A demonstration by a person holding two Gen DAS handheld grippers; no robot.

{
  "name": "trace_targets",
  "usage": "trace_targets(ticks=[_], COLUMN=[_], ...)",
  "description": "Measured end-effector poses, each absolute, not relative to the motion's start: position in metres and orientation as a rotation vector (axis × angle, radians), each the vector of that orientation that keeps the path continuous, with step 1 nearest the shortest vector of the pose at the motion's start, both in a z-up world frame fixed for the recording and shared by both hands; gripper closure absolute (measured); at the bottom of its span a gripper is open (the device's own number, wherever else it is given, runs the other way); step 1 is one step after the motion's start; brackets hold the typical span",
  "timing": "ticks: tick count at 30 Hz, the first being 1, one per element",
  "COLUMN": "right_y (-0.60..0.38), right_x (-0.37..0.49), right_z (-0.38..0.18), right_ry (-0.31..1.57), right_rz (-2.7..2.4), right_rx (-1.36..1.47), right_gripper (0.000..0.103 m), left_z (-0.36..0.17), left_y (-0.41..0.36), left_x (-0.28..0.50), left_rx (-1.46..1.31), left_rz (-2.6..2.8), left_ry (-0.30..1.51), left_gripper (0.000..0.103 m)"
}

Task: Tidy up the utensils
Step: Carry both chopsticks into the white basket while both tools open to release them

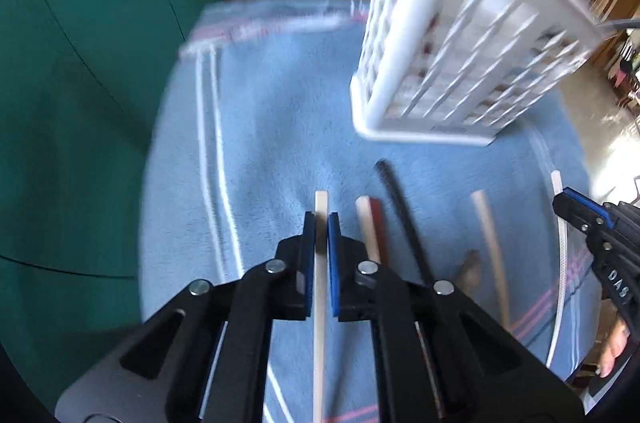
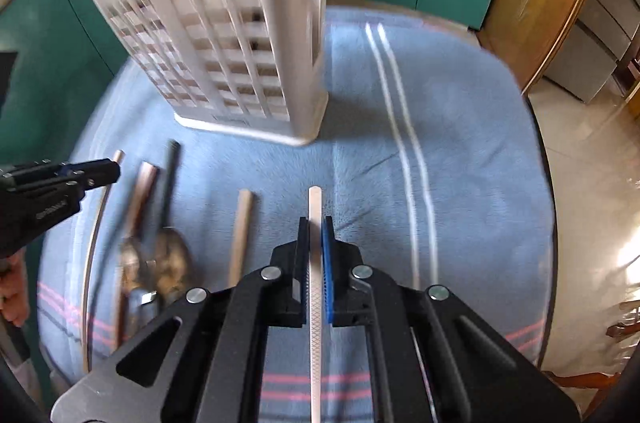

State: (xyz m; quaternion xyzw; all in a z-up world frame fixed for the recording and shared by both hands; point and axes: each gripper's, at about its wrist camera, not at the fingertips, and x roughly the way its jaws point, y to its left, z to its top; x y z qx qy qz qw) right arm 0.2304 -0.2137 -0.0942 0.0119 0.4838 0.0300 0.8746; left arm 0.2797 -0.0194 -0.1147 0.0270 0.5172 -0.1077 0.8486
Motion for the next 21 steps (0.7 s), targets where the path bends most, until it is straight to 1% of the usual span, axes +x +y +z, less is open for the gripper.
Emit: trace_targets(ticks=[4, 11, 16, 21], right_y=[-0.227, -0.234, -0.233, -0.233], right_x=[0.198, 0.152, 0.135, 0.136], right_z=[-0.044, 0.021, 0.051, 0.095], right_ry=[0.888, 0.718, 0.619, 0.491], right_rz=[0.098, 0.141, 0.169, 0.215], right_rx=[0.067, 0.103, 0.117, 0.143], right_gripper=[0.096, 0.096, 0.096, 0.096], left_z=[-0.061, 0.008, 0.051, 0.097], left_y=[-0.014, 0.003, 0.009, 0.011], left_x=[0.244, 0.194, 0.177, 0.167], left_rx=[0.033, -0.005, -0.049, -0.086], left_rz=[-0.257, -0.285, -0.309, -0.356], left_ry=[0.933, 0.725, 0.584, 0.441], left_gripper=[0.097, 0.097, 0.097, 0.097])
